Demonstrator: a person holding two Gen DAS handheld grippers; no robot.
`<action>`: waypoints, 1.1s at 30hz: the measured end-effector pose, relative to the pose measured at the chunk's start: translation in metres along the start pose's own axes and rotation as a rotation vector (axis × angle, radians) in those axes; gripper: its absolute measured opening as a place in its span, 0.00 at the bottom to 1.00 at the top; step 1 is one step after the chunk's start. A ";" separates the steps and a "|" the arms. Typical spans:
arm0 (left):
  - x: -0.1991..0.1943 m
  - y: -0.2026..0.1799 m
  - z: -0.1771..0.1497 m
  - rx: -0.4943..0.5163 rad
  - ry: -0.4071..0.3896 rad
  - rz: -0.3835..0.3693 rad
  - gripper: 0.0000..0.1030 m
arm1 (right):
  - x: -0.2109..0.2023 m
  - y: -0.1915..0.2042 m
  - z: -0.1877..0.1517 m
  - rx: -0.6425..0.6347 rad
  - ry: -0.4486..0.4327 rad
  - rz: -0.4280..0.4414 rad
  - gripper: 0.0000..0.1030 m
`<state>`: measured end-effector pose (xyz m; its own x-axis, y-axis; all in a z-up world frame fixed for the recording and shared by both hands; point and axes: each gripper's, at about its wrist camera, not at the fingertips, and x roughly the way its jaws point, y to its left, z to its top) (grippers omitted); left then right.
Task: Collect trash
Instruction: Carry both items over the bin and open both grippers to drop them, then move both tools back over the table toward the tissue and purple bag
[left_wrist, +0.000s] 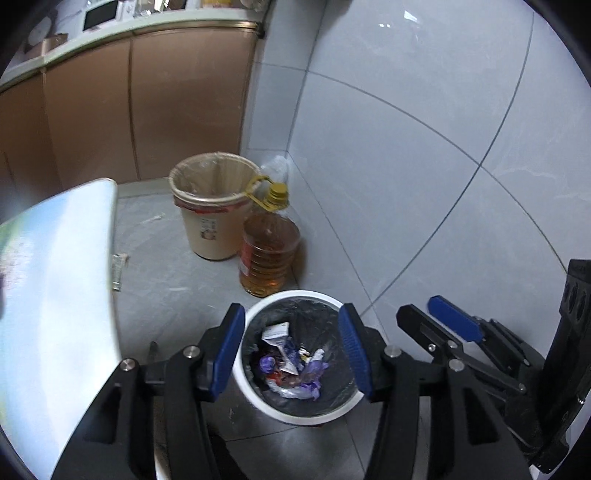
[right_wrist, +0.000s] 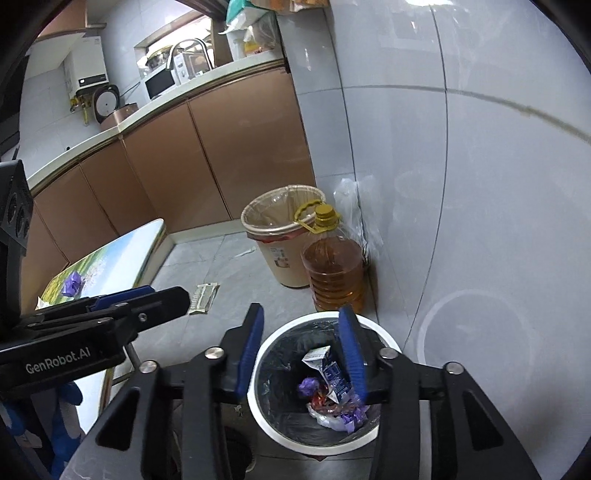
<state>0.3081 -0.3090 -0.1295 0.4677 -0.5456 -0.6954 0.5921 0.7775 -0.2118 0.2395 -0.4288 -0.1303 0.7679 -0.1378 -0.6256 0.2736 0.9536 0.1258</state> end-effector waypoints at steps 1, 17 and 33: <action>-0.009 0.004 -0.001 -0.006 -0.017 0.014 0.49 | -0.004 0.004 0.000 -0.005 -0.006 -0.001 0.51; -0.163 0.063 -0.041 -0.118 -0.290 0.288 0.61 | -0.088 0.064 0.002 -0.061 -0.138 0.022 1.00; -0.261 0.106 -0.094 -0.209 -0.441 0.489 0.64 | -0.155 0.124 0.000 -0.128 -0.240 0.114 1.00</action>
<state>0.1869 -0.0547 -0.0348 0.8982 -0.1584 -0.4100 0.1269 0.9865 -0.1031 0.1543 -0.2896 -0.0179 0.9089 -0.0724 -0.4106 0.1139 0.9905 0.0775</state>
